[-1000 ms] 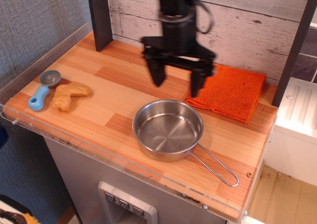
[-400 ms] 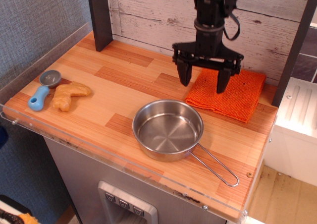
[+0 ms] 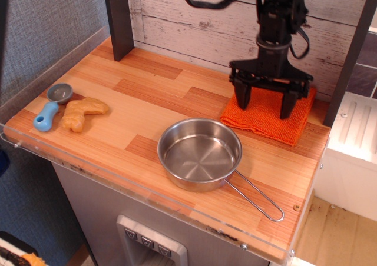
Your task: Move the orange cloth to the left
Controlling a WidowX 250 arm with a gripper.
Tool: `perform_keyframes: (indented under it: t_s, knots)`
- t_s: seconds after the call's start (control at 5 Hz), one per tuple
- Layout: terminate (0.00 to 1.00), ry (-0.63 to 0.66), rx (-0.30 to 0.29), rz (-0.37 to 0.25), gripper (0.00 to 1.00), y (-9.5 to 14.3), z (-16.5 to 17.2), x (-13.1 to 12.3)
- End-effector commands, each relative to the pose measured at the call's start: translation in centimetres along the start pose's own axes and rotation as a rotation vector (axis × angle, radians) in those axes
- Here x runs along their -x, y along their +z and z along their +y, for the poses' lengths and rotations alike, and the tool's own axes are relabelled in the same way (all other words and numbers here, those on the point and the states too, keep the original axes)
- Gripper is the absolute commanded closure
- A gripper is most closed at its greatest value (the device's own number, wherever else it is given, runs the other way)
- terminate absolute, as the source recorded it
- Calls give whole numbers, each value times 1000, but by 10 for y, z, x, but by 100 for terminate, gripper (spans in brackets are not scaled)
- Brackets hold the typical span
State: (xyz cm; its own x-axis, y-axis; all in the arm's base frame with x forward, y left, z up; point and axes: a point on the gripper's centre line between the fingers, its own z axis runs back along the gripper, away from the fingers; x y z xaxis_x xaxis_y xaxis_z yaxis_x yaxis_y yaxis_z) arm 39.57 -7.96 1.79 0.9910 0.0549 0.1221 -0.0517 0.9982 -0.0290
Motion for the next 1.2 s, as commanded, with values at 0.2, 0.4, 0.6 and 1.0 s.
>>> perform_keyframes:
  t_s: [0.2, 0.4, 0.6, 1.0]
  knots:
    - [0, -43, -58, 55, 0, -22, 12, 2]
    - [0, -37, -89, 97, 0, -26, 29, 11]
    - [0, -41, -94, 118, 0, -23, 45, 17]
    - [0, -58, -50, 93, 0, -2, 107, 5]
